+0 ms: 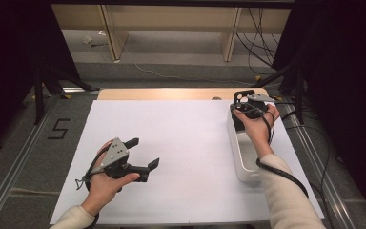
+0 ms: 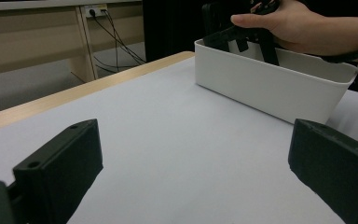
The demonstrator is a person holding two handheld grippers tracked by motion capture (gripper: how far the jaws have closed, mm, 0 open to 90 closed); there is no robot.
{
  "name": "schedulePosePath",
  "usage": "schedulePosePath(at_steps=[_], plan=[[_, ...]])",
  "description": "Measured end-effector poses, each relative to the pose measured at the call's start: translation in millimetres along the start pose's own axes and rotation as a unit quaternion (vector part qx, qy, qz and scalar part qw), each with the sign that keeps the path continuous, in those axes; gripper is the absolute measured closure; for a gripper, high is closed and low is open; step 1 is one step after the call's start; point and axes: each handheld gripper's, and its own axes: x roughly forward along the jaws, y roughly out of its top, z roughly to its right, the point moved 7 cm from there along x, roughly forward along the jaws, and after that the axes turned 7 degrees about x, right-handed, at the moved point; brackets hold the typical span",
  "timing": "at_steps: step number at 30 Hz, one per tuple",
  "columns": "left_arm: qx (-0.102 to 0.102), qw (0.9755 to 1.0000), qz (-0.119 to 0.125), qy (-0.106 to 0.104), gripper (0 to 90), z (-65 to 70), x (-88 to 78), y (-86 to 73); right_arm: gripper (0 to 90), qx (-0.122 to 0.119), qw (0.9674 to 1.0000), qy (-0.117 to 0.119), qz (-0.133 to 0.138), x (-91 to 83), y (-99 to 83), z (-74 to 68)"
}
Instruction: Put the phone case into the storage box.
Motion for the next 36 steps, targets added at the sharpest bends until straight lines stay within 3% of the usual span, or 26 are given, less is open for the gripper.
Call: schedulePosePath(at_steps=[25,36], plan=[[0.001,1.0,0.0,0.0,2.2,-0.2,0.0,0.2,12.1,-0.019,0.9998,0.003,-0.003,2.6,0.9,0.7],[0.0,1.0,0.0,0.0,2.1,-0.1,0.4,-0.1,7.8,-0.022,0.9997,0.011,0.01,4.1,13.8,-5.0]])
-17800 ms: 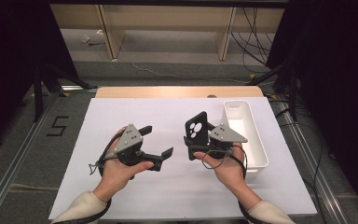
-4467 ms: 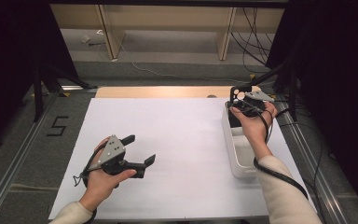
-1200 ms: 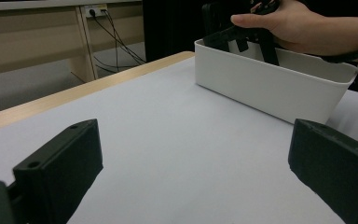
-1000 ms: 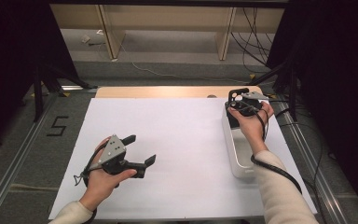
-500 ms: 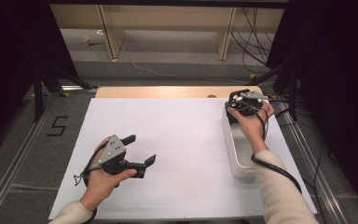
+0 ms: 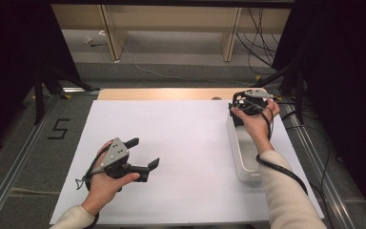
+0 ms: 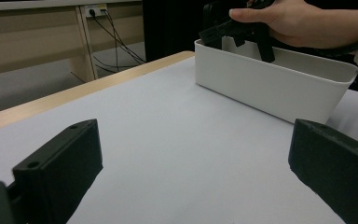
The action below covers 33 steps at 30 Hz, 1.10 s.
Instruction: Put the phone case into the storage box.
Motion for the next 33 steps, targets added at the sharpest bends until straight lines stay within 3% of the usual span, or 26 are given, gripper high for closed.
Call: schedulePosePath(at_steps=[14,33], plan=[[-0.002,1.0,0.001,-0.001,2.2,-0.2,-0.2,0.0,4.5,0.009,0.9997,-0.022,0.006,16.3,12.6,-2.0],[-0.002,1.0,0.0,-0.002,2.3,-0.7,0.8,-0.7,0.4,0.022,0.999,-0.04,-0.003,16.3,13.1,11.6]])
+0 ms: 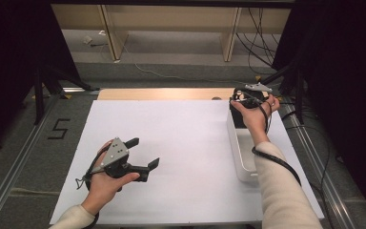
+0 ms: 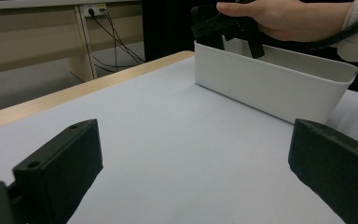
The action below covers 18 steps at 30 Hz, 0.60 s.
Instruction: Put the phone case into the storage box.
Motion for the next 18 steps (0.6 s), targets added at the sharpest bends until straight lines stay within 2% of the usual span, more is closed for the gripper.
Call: schedulePosePath(at_steps=[6,18], plan=[[0.0,1.0,0.0,0.0,2.2,0.4,0.0,0.1,0.3,0.0,1.0,-0.006,0.003,-0.8,2.1,0.7],[0.0,1.0,0.0,0.0,2.3,0.4,0.1,0.5,0.3,0.004,0.9999,0.001,0.009,-6.0,2.6,-0.7]])
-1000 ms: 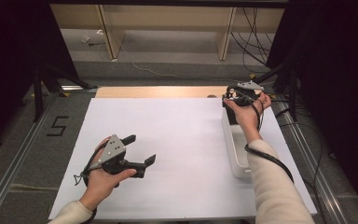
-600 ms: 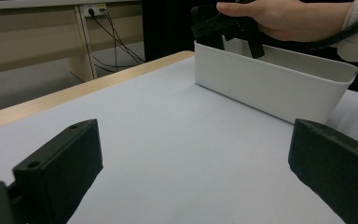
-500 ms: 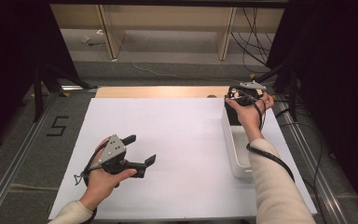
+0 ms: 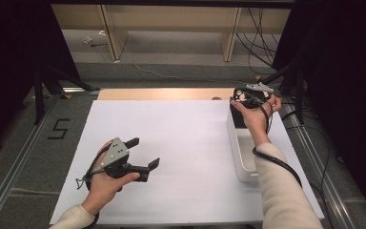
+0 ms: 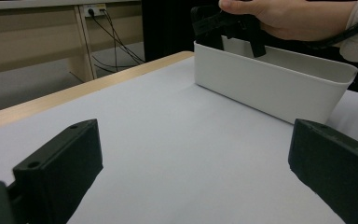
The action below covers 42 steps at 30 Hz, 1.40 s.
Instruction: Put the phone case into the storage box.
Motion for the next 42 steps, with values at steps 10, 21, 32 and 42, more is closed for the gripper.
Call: schedulePosePath(at_steps=[10,21,32,42], plan=[[0.002,1.0,-0.002,0.002,2.2,0.1,0.5,-0.1,0.3,-0.008,0.9999,0.014,0.006,-15.4,-1.4,-4.5],[0.001,1.0,-0.002,0.004,2.2,-0.2,0.8,-0.3,0.3,-0.006,0.9998,0.017,0.011,-28.6,-1.9,0.7],[0.001,1.0,-0.003,0.006,2.3,-1.2,1.2,-0.9,1.4,-0.011,0.9991,0.036,0.02,-42.6,-2.0,-7.1],[0.001,1.0,-0.004,0.007,2.3,-1.2,1.5,-1.1,2.9,-0.014,0.9982,0.05,0.03,-55.7,1.3,-14.0]])
